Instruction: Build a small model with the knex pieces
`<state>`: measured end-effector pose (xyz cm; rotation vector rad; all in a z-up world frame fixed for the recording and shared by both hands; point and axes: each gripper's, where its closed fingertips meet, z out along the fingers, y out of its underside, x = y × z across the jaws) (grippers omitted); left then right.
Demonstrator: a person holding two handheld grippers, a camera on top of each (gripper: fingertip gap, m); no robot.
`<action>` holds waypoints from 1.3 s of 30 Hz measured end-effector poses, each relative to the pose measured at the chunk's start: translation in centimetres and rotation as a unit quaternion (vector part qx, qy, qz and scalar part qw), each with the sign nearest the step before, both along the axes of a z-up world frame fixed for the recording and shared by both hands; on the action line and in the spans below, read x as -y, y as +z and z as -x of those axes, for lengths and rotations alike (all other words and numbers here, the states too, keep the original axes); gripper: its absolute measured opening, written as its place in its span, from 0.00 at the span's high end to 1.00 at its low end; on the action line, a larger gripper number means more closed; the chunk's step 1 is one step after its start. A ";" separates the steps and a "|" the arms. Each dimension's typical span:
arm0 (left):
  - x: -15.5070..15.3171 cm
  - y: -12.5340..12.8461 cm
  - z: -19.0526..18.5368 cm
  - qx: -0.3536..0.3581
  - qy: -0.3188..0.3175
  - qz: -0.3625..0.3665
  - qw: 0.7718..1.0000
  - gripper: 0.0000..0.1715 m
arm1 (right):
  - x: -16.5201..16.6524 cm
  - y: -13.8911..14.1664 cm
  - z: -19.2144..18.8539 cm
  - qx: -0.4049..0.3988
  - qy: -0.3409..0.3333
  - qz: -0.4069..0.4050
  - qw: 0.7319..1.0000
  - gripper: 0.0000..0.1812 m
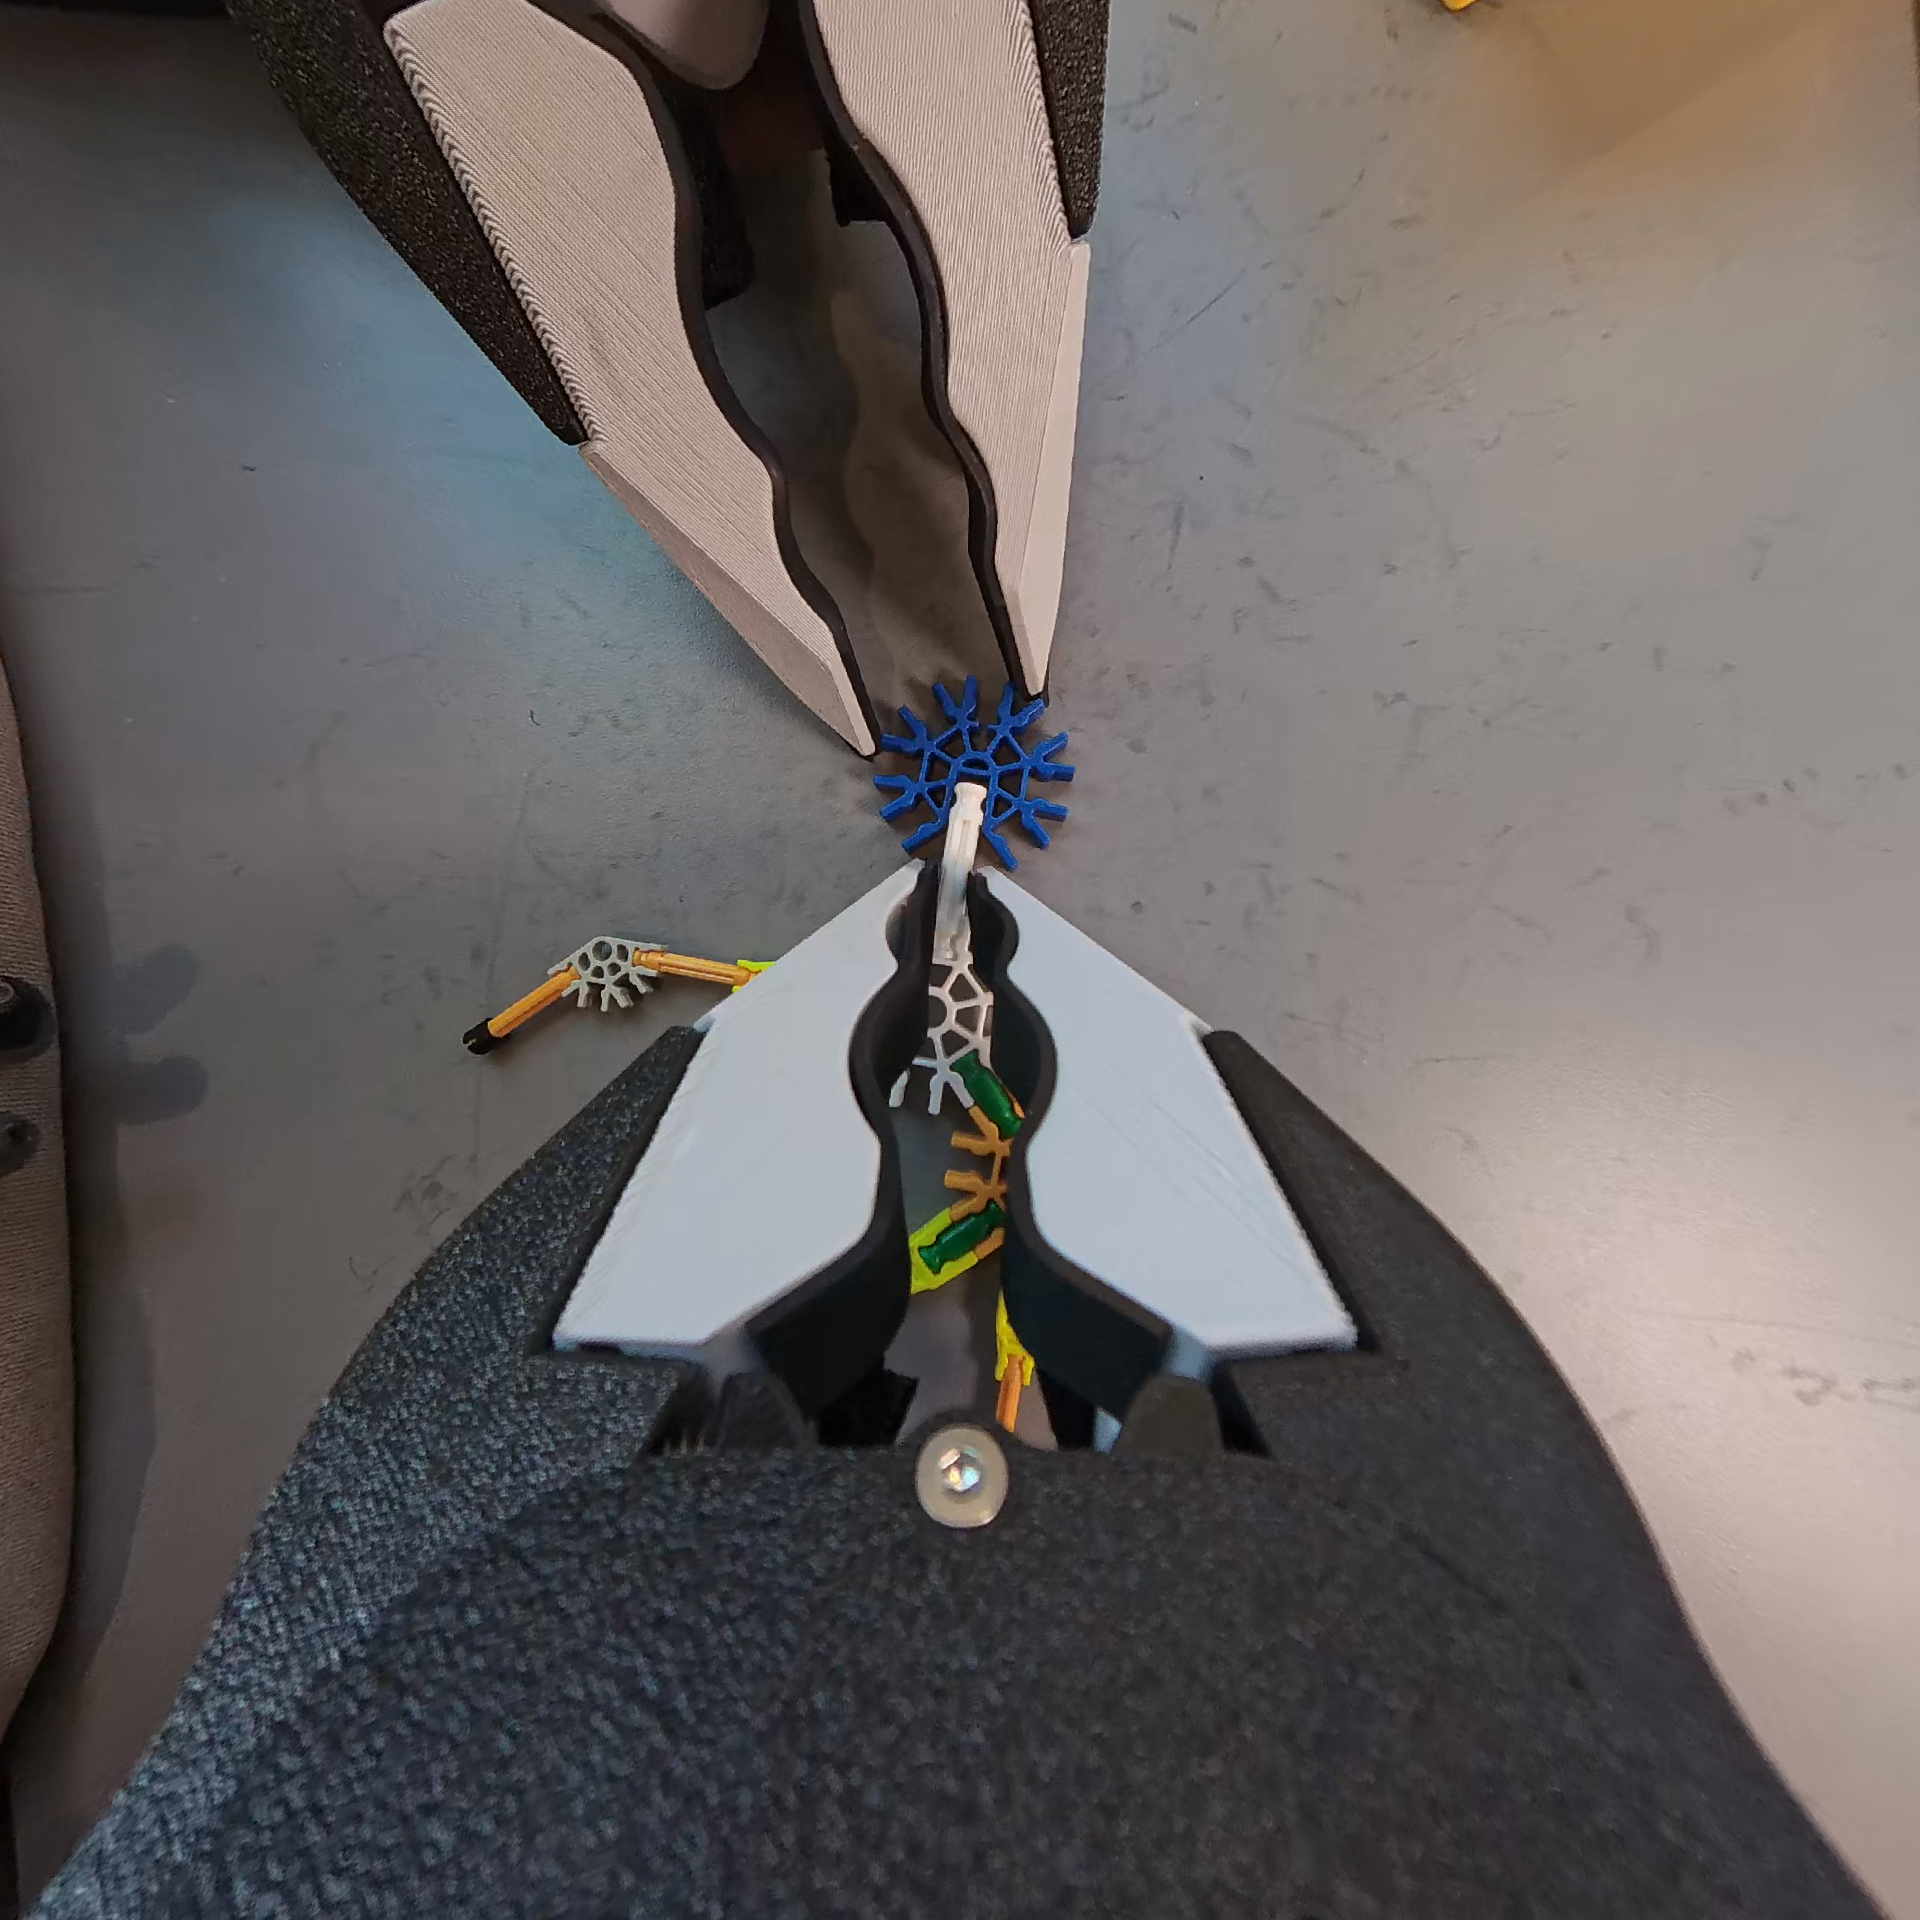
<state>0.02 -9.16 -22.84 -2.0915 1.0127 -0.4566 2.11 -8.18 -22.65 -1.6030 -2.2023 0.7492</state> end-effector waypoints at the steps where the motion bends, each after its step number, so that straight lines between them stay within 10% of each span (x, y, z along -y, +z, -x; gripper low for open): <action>1: 0.0 0.0 0.0 0.000 0.000 0.000 1.000 0.84 | 0.0 0.0 0.0 0.000 0.000 0.000 1.000 0.98; 39: 0.7 1.0 2.0 0.047 -0.006 0.032 0.998 0.81 | 0.0 0.1 -1.9 0.013 0.026 -0.007 1.000 0.98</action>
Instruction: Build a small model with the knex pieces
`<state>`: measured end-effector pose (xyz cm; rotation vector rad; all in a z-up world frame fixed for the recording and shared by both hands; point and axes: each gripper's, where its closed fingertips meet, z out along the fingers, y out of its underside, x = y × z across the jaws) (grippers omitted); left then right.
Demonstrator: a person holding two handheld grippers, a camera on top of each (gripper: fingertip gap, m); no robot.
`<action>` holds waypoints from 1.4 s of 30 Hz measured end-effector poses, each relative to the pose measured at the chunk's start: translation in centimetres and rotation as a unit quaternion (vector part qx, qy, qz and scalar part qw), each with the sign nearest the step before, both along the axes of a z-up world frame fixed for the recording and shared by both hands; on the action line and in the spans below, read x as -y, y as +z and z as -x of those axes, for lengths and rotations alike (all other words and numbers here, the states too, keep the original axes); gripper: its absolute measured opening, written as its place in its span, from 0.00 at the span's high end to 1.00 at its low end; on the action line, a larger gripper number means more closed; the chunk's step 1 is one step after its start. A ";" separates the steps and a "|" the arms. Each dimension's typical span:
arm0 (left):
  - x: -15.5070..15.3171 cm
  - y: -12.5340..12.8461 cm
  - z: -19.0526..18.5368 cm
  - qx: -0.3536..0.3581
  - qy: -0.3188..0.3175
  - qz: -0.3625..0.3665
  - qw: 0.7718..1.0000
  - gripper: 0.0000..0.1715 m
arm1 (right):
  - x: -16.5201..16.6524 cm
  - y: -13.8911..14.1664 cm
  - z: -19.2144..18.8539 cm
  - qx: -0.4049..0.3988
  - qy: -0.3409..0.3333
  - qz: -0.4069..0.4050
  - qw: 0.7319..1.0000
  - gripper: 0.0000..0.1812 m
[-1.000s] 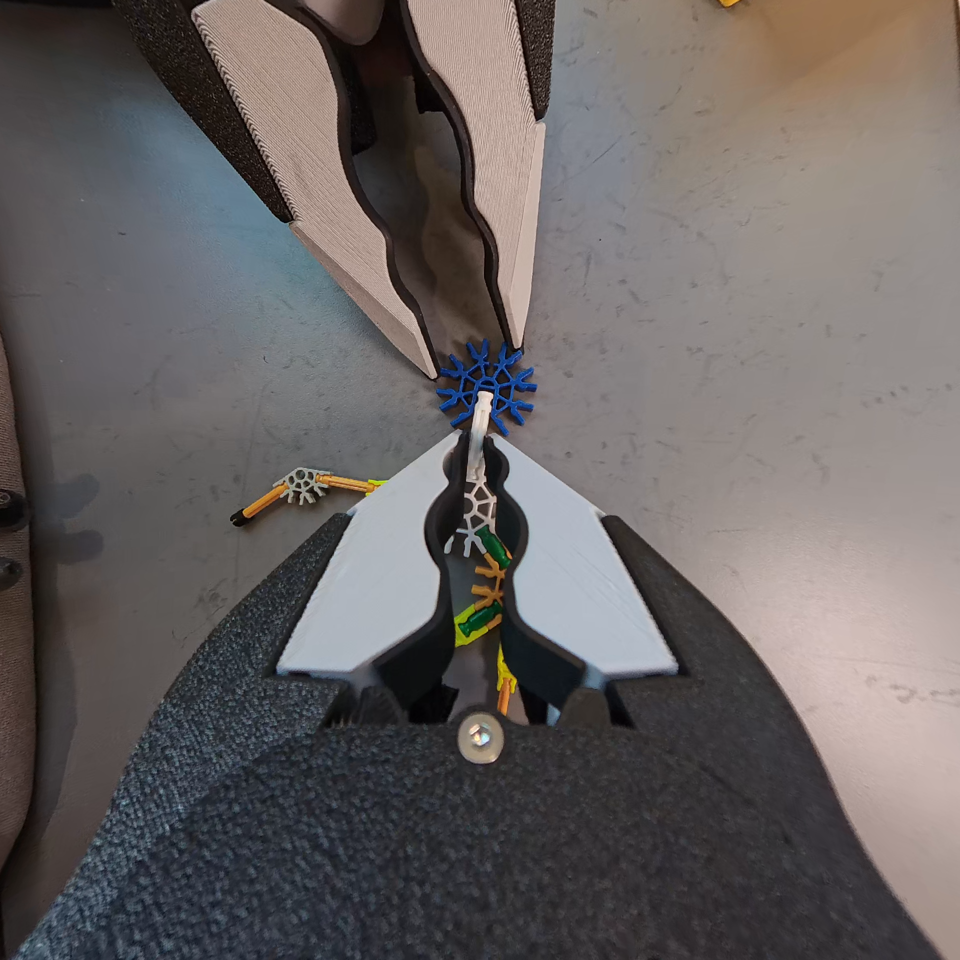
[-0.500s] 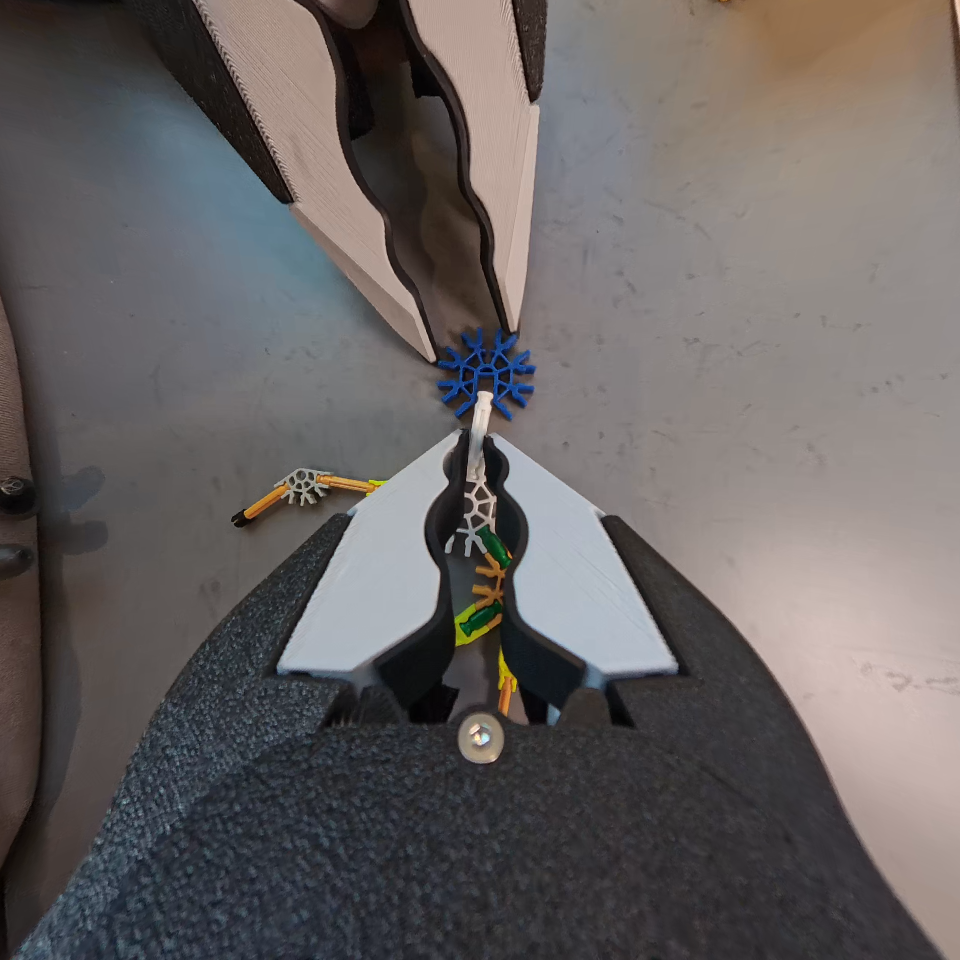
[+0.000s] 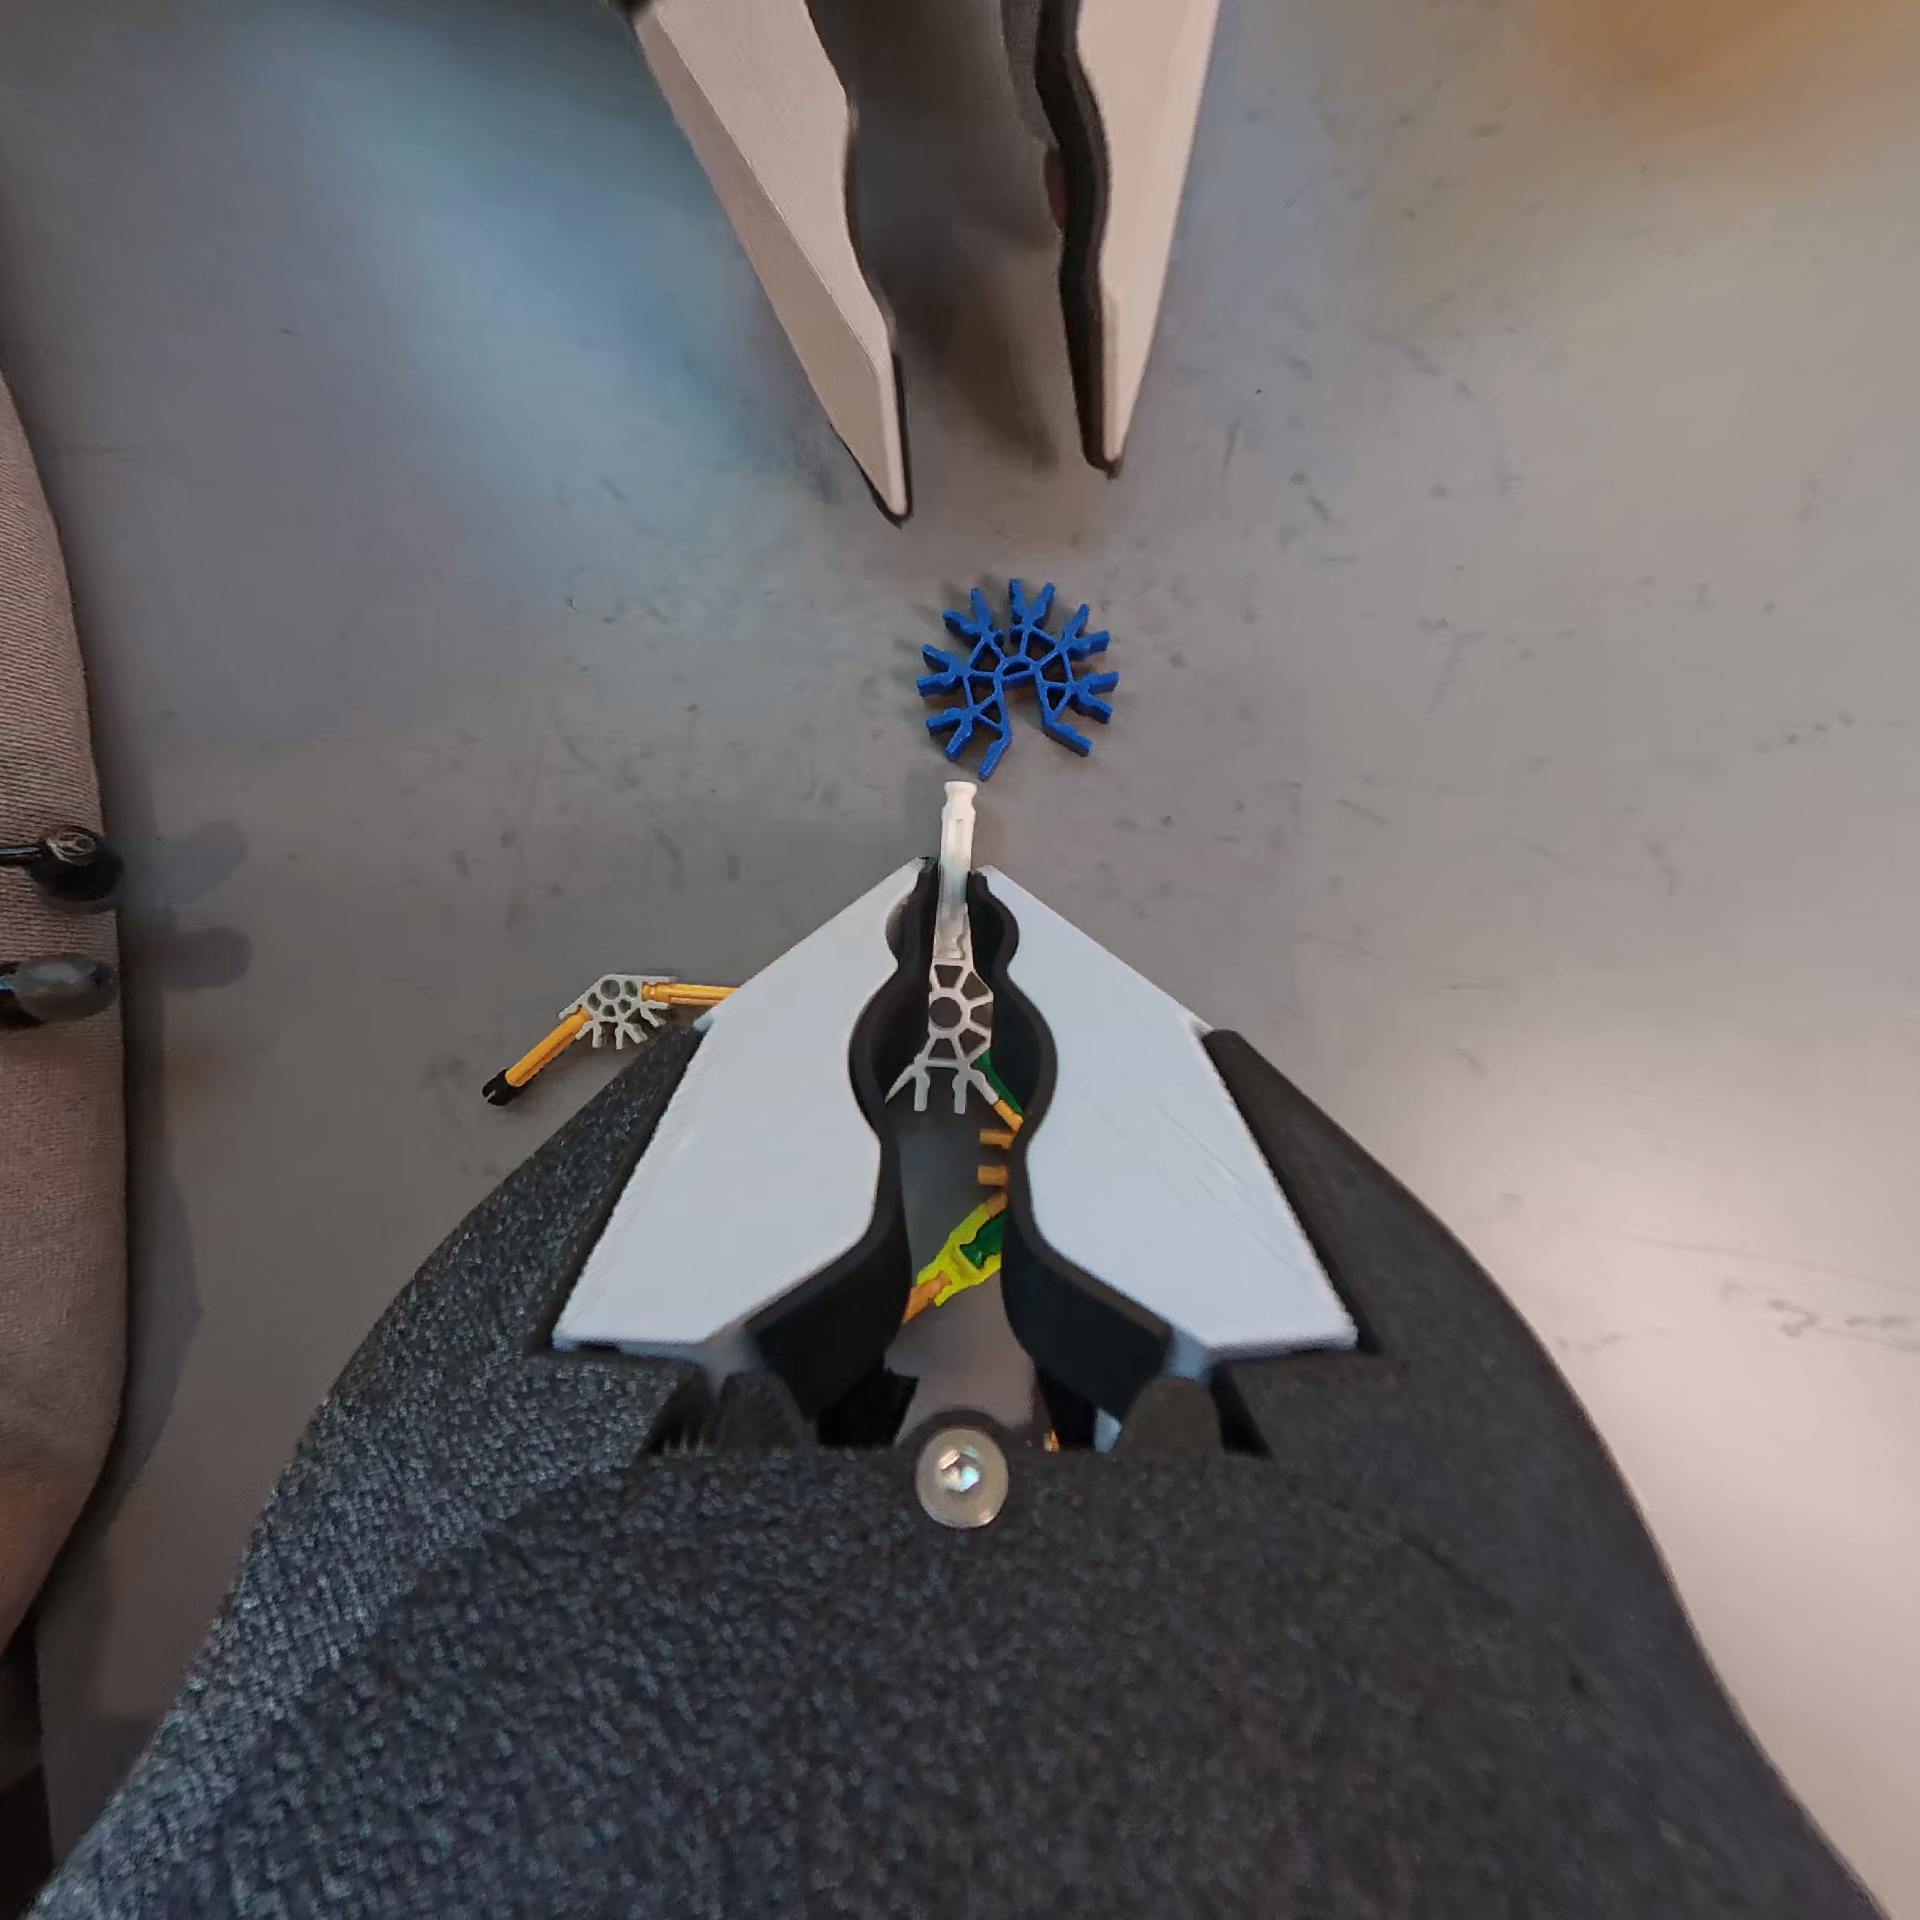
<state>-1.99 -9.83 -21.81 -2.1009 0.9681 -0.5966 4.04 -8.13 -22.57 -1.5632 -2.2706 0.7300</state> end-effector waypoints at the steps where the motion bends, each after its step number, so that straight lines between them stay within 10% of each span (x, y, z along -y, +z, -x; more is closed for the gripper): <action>1: -0.3 -0.3 -0.2 -0.010 0.002 -0.005 1.000 0.80 | 0.3 0.1 0.1 -0.003 0.003 0.002 1.000 0.98; 18: 4.0 -0.3 -3.1 -0.038 -0.097 0.003 0.995 0.88 | 1.2 0.2 2.5 -0.030 -0.005 -0.018 0.999 0.95; 25: -1.4 0.5 0.0 -0.019 0.049 -0.024 0.998 0.83 | -0.3 0.7 2.6 -0.033 -0.045 -0.012 0.998 0.87; 42: 0.2 -0.4 -1.2 -0.039 -0.003 -0.011 0.999 0.81 | -3.2 0.9 2.4 -0.042 -0.088 -0.036 0.995 0.87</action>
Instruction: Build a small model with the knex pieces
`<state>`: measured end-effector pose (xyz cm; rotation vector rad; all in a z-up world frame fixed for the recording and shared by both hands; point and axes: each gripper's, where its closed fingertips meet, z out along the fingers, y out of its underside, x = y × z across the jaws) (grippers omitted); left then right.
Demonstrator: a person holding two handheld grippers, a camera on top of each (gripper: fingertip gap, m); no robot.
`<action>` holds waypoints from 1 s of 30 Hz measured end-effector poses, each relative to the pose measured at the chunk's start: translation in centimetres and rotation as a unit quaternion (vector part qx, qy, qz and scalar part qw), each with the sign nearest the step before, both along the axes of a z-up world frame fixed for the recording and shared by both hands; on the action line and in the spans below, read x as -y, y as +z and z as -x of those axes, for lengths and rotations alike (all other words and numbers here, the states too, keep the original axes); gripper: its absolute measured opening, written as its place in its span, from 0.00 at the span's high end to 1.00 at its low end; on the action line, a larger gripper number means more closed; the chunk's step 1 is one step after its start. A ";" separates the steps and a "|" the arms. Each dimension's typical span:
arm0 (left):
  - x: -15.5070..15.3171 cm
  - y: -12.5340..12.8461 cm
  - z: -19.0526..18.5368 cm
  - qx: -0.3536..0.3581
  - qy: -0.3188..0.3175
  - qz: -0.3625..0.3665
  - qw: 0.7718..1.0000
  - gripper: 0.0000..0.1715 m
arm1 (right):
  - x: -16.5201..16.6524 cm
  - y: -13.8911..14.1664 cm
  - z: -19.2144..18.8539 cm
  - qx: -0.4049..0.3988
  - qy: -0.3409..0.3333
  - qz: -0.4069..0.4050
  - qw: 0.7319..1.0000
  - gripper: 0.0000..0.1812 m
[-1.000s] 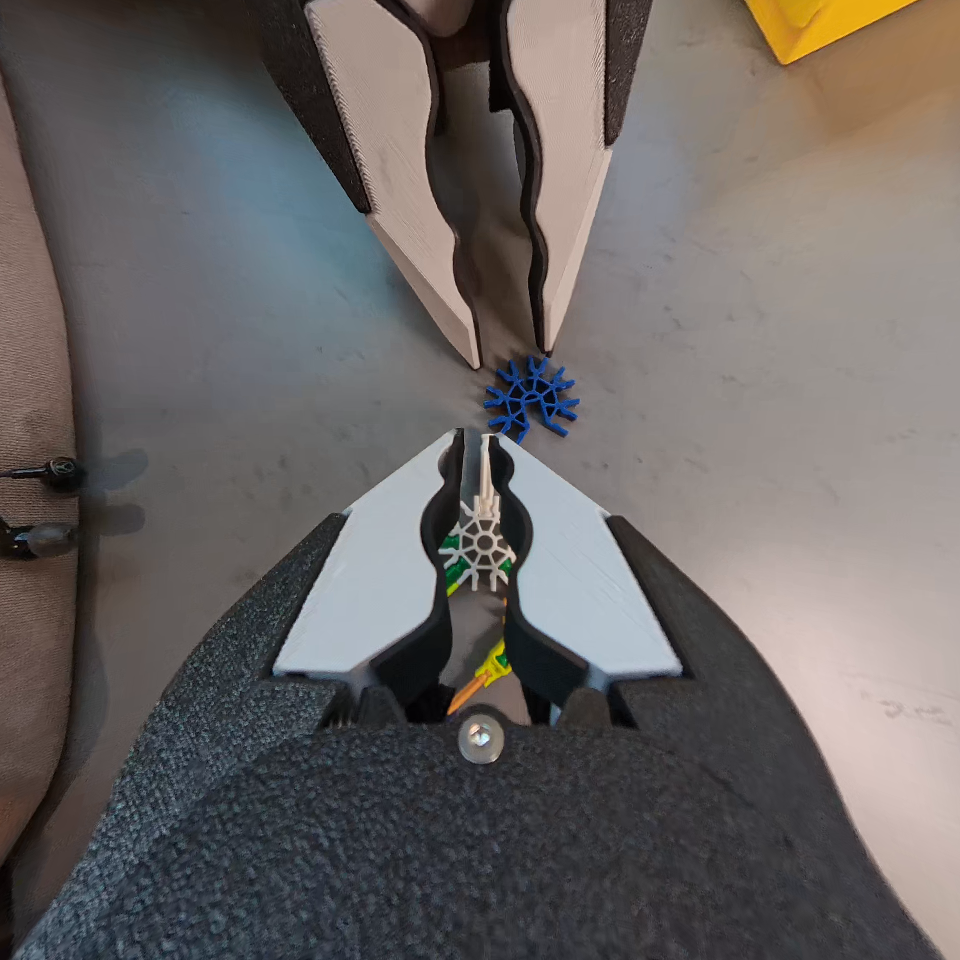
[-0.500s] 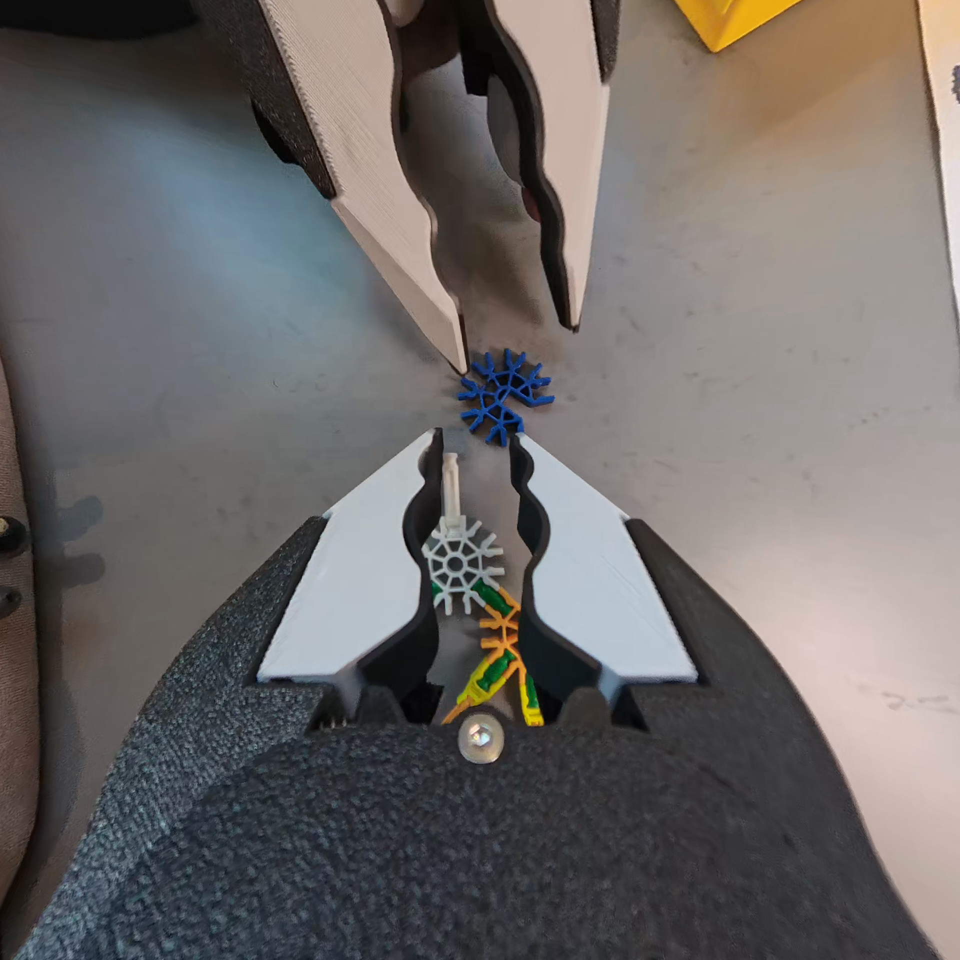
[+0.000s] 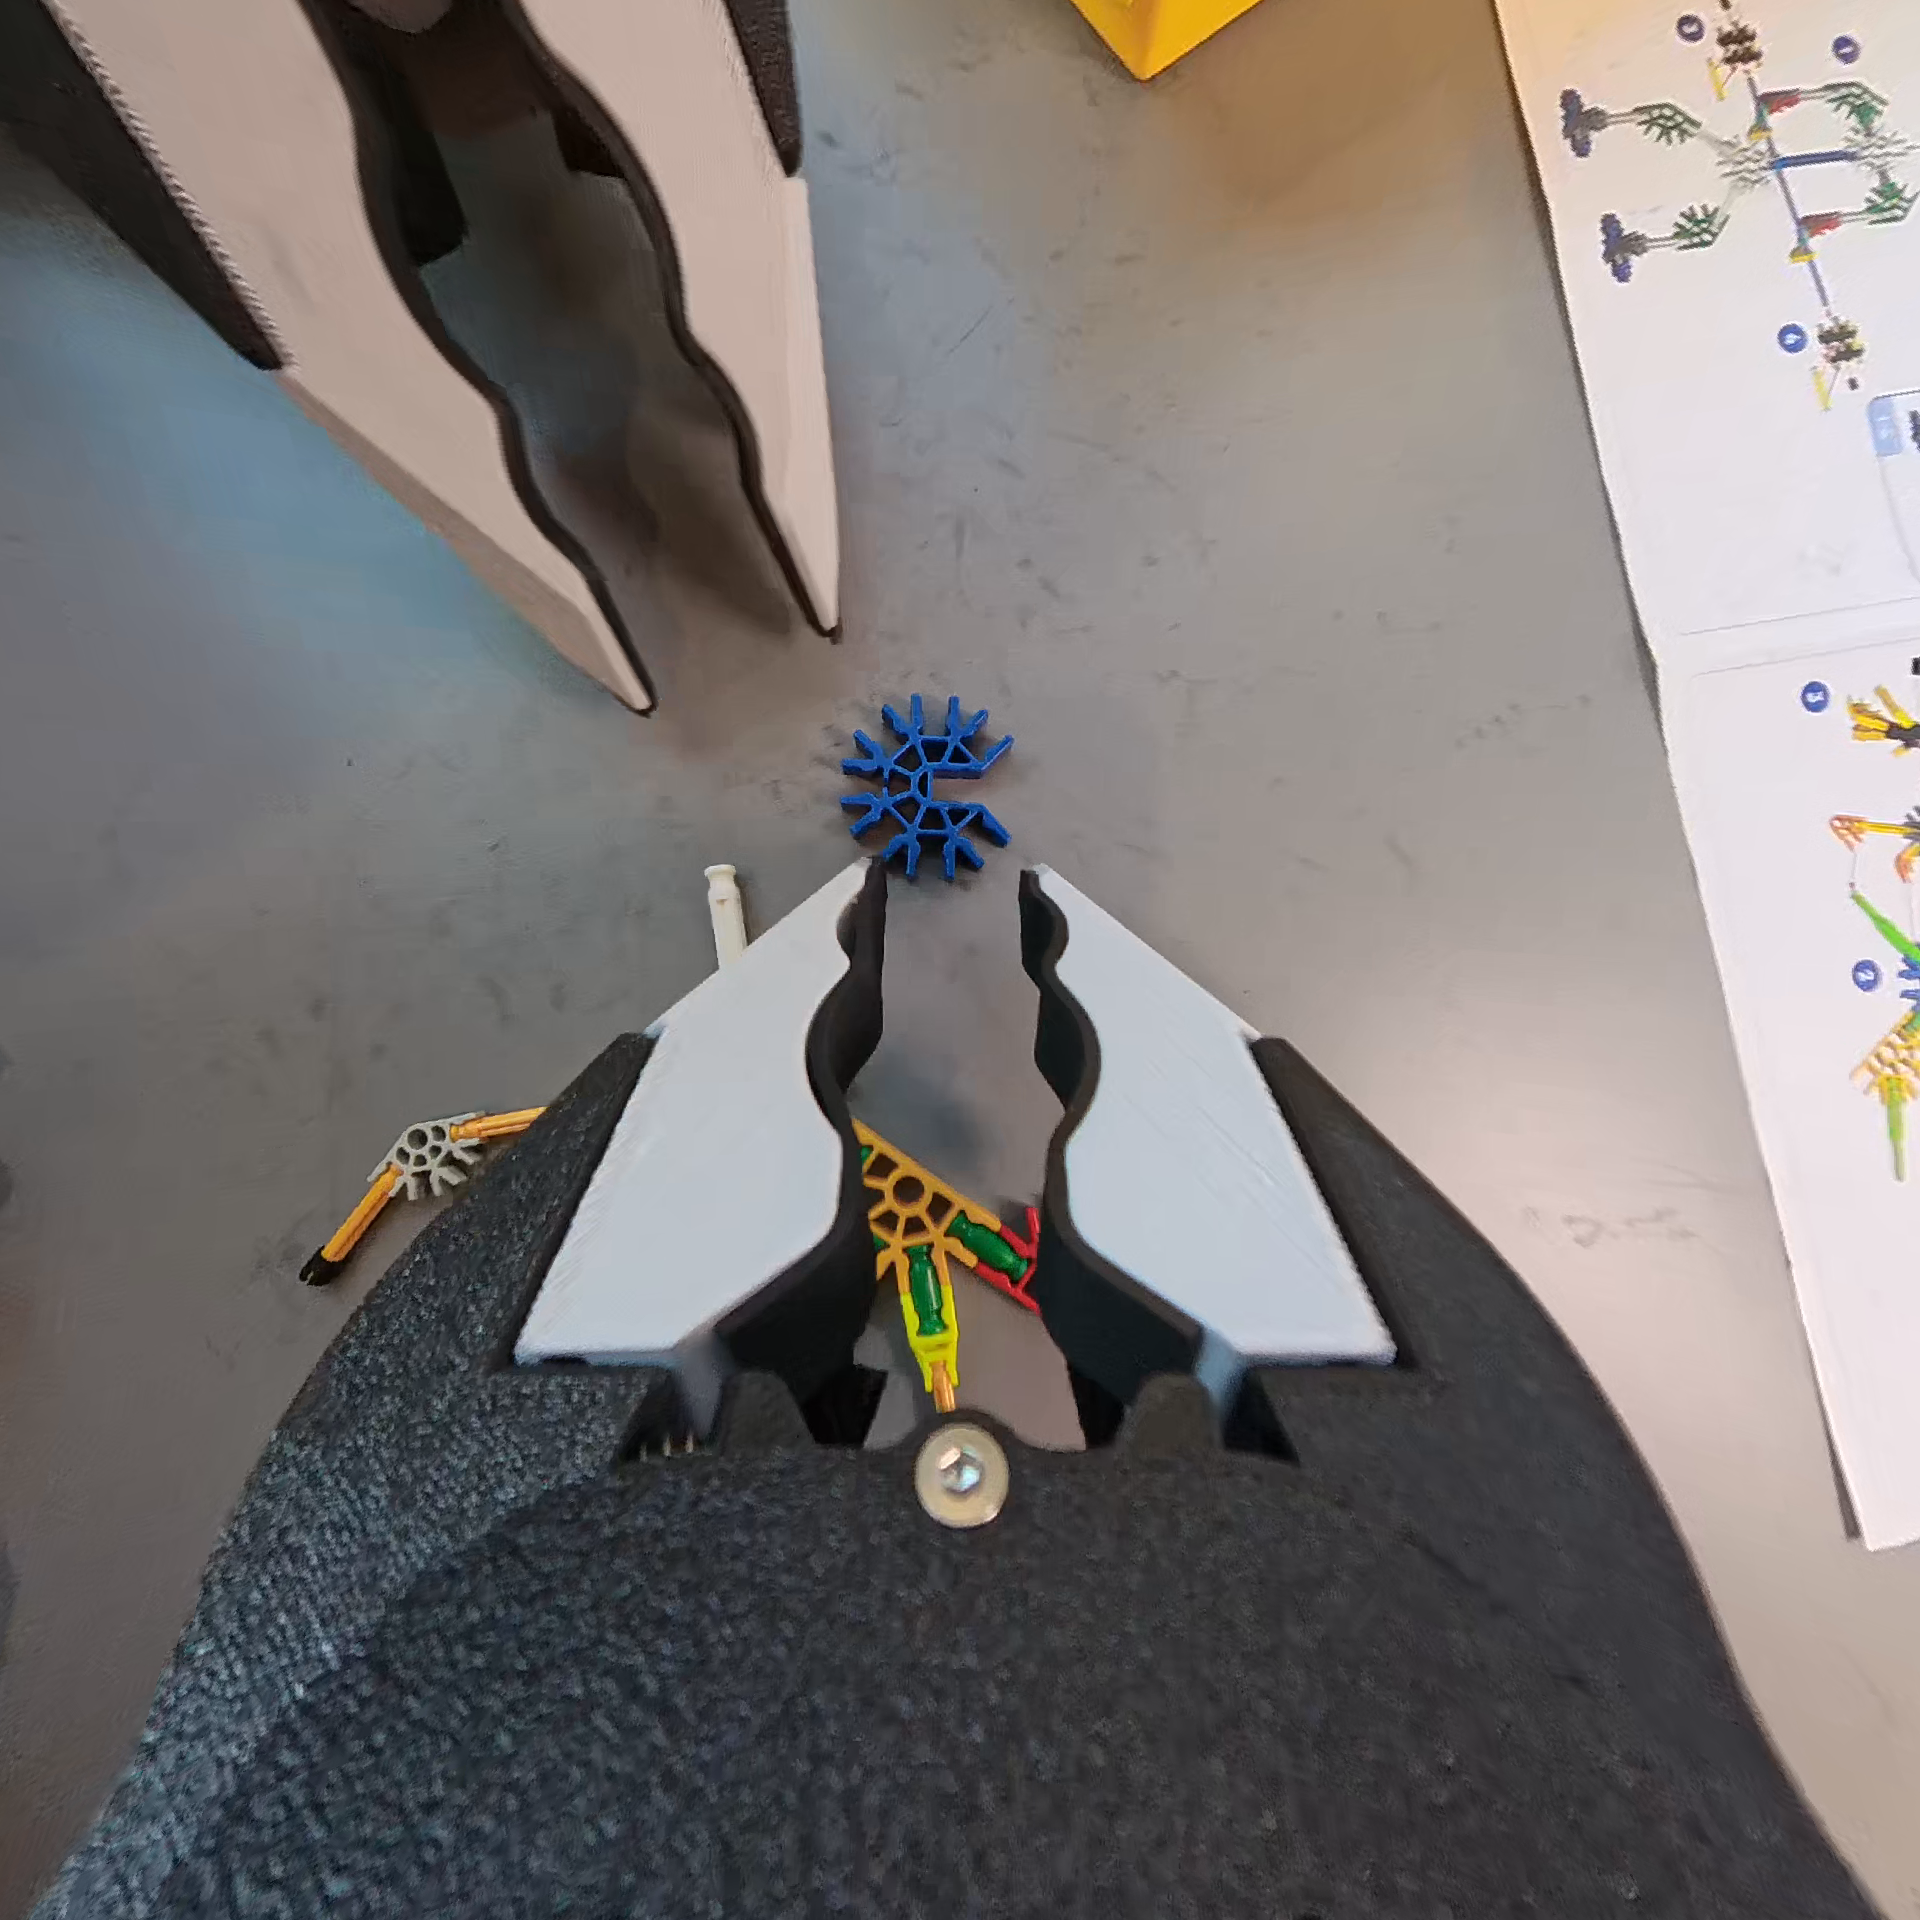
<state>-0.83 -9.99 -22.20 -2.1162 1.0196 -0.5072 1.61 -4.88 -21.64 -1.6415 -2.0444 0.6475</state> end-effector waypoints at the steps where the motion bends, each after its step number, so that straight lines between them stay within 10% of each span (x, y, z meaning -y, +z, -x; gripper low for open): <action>1: -0.6 0.0 0.3 -0.001 0.015 -0.003 1.000 0.81 | 0.3 0.1 0.1 -0.001 0.001 0.005 1.000 0.85; 5: -1.7 0.0 0.9 -0.017 0.034 -0.022 0.999 0.80 | 0.6 -0.6 1.1 0.008 -0.009 0.002 1.000 0.72; 11: -1.4 0.8 1.1 0.004 0.028 -0.028 0.999 0.76 | 1.3 -1.2 1.7 0.033 0.140 0.000 0.990 0.85; 20: -0.3 0.3 -0.1 0.011 -0.017 -0.016 1.000 0.70 | 4.3 -1.2 0.9 0.118 0.496 -0.074 0.857 0.87; 30: 0.8 -0.1 0.0 -0.011 -0.032 -0.013 0.999 0.77 | 2.6 1.1 -1.3 0.029 0.300 -0.003 0.953 0.77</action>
